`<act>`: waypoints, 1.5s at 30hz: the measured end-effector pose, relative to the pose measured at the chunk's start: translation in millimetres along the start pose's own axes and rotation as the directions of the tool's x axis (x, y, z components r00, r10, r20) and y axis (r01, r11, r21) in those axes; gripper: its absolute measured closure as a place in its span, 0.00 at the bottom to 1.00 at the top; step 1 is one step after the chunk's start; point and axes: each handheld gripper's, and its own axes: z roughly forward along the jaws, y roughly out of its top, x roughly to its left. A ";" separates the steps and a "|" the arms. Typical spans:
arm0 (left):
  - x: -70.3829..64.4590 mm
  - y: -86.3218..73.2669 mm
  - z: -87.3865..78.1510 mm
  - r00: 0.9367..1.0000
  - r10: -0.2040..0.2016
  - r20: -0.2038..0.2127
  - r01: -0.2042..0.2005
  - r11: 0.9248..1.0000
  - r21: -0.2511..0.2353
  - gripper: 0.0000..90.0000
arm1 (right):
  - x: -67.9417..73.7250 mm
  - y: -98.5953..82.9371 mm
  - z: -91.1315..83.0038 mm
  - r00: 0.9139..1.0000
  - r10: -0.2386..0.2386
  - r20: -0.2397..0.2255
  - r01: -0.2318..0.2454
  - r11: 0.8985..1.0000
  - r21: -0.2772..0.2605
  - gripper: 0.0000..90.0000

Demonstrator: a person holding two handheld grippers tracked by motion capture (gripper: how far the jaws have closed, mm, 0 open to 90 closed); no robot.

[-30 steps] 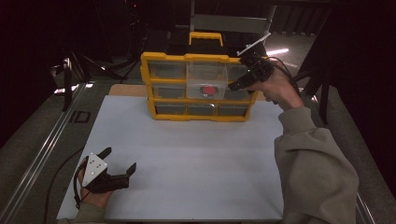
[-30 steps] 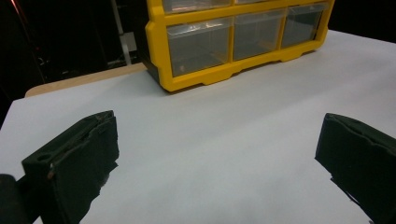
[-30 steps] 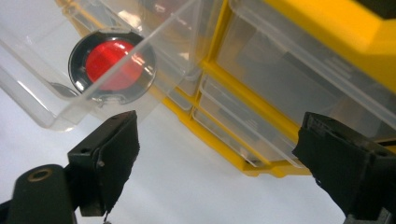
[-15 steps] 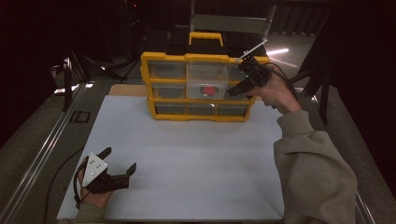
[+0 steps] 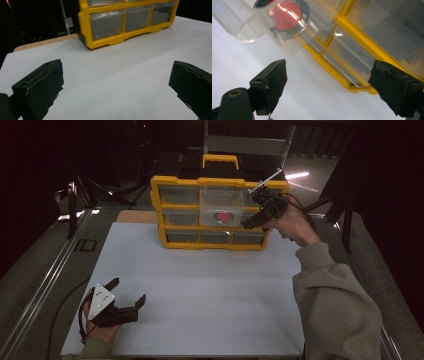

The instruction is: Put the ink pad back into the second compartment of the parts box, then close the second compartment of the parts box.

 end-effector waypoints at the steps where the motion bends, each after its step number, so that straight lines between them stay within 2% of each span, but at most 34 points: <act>1: 0.0 0.0 0.0 1.000 0.001 0.000 -0.001 1.000 0.001 0.00 | 0.9 -0.8 0.4 1.000 -0.006 0.001 0.006 1.000 0.001 0.15; 17: 0.1 0.1 0.3 1.000 0.003 -0.001 -0.003 1.000 0.002 0.00 | 11.9 -11.1 4.4 0.998 -0.053 -0.021 0.052 0.999 -0.010 0.16; 31: 0.1 0.1 -0.4 1.000 0.002 -0.002 -0.002 1.000 0.000 0.00 | 16.6 -19.0 8.2 0.997 -0.055 -0.052 0.053 0.998 -0.025 0.18; 36: -0.2 0.3 0.6 1.000 0.003 -0.001 -0.003 1.000 0.003 0.00 | 19.9 -20.3 7.3 0.996 -0.059 -0.071 0.056 0.997 -0.046 0.28; 41: -1.1 0.6 0.6 1.000 0.009 0.001 -0.009 1.000 0.002 0.00 | 25.2 -22.5 7.2 0.992 -0.087 -0.094 0.081 0.995 -0.059 0.59; 45: -0.6 0.5 -0.1 1.000 0.006 0.000 -0.006 1.000 0.001 0.00 | 29.7 -23.7 9.7 0.988 -0.115 -0.106 0.108 0.992 -0.071 0.74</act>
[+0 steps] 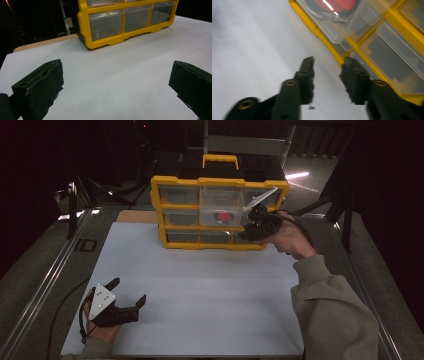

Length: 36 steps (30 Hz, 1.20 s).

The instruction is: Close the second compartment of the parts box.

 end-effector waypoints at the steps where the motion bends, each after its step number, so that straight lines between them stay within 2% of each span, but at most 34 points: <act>1: 0.0 0.0 0.2 1.000 0.001 0.000 -0.001 1.000 0.001 0.00 | 1.1 -0.1 0.8 1.000 -0.008 0.002 0.008 1.000 -0.004 0.76; 7: -0.1 0.0 0.3 1.000 0.003 -0.001 -0.003 1.000 0.002 0.00 | 7.4 -0.2 2.4 0.998 -0.043 0.034 0.044 0.998 -0.037 0.99; 17: -0.1 -0.1 0.7 1.000 0.003 0.000 -0.003 1.000 0.003 0.00 | 20.3 5.4 8.8 0.995 -0.080 0.065 0.086 0.993 -0.081 1.00; 19: 0.0 -0.1 0.8 1.000 0.003 0.001 -0.003 1.000 0.003 0.00 | 21.6 6.6 10.8 0.992 -0.094 0.084 0.102 0.990 -0.096 1.00; 23: -0.5 -0.1 1.4 1.000 0.002 0.002 -0.002 1.000 0.005 0.00 | 24.6 10.1 14.4 0.991 -0.101 0.085 0.110 0.987 -0.114 1.00; 36: -0.6 -0.1 1.4 1.000 0.002 0.003 -0.002 1.000 0.004 0.00 | 31.9 18.6 29.3 0.988 -0.130 0.081 0.139 0.983 -0.119 1.00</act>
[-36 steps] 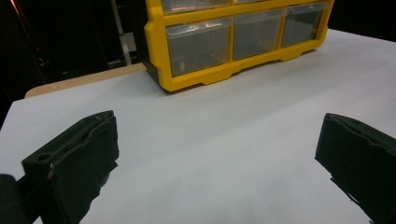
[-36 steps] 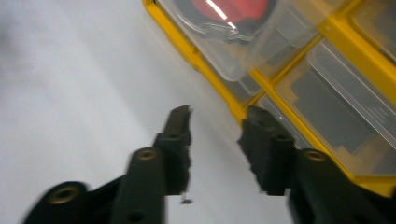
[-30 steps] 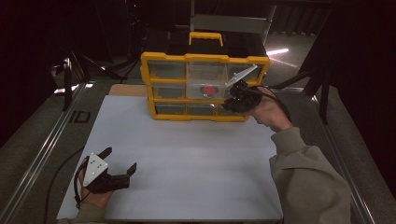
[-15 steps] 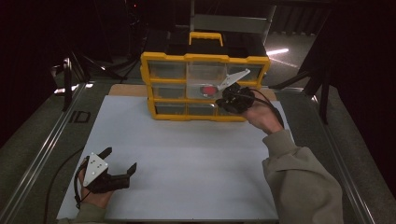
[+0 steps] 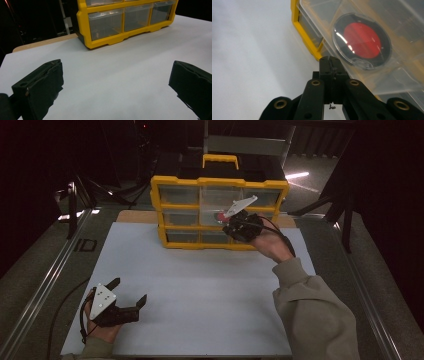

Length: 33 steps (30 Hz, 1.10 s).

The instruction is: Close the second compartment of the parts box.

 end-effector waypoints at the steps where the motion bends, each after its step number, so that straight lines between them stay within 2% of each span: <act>1: 0.0 0.0 -0.1 1.000 0.000 0.000 0.000 1.000 -0.001 0.00 | 0.9 0.3 1.3 1.000 -0.002 0.005 0.002 1.000 0.001 1.00; 13: 0.2 0.2 -0.6 1.000 0.001 0.000 -0.001 1.000 -0.002 0.00 | 5.8 5.0 10.3 1.000 -0.002 0.029 0.003 1.000 -0.013 1.00; 33: 0.6 0.2 -0.8 1.000 0.001 -0.002 -0.001 1.000 -0.002 0.00 | -2.9 6.2 15.2 0.998 0.039 0.057 -0.037 0.999 -0.030 1.00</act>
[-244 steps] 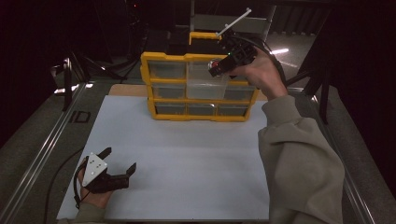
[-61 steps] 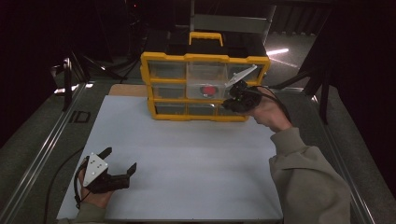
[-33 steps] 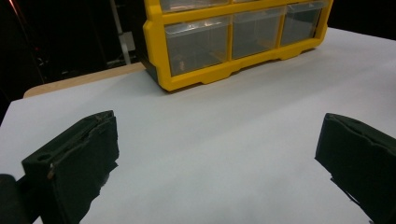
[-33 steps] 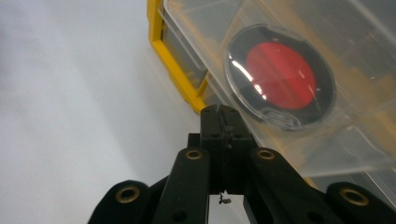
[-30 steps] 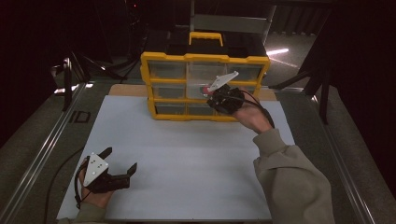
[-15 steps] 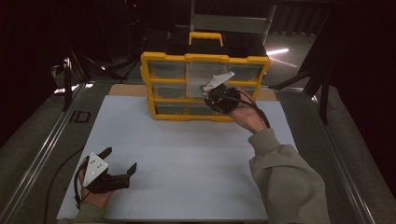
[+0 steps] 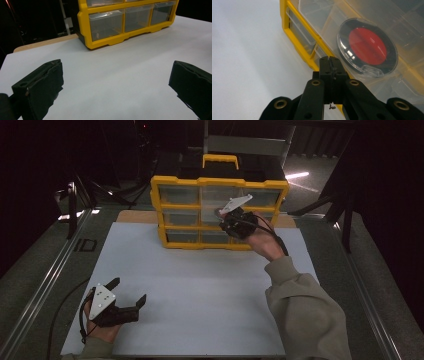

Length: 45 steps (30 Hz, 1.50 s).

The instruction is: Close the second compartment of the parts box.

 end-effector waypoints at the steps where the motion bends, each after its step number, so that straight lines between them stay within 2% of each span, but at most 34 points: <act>1: 0.0 0.0 0.0 1.000 0.000 0.000 0.000 1.000 0.000 0.00 | -0.5 0.0 0.5 1.000 0.001 0.003 -0.001 1.000 0.001 1.00; 11: -0.3 0.0 0.1 1.000 0.000 0.001 0.000 1.000 -0.002 0.00 | -4.2 1.4 3.5 1.000 0.028 0.009 -0.028 1.000 -0.003 1.00; 22: 0.0 0.1 0.7 1.000 -0.001 0.002 0.001 1.000 0.000 0.00 | -7.2 1.4 6.9 0.999 0.031 0.017 -0.031 1.000 -0.002 1.00; 45: 0.0 0.3 1.0 1.000 0.000 0.002 0.000 1.000 0.000 0.00 | -15.3 1.1 12.0 0.996 0.072 0.053 -0.072 0.997 -0.012 1.00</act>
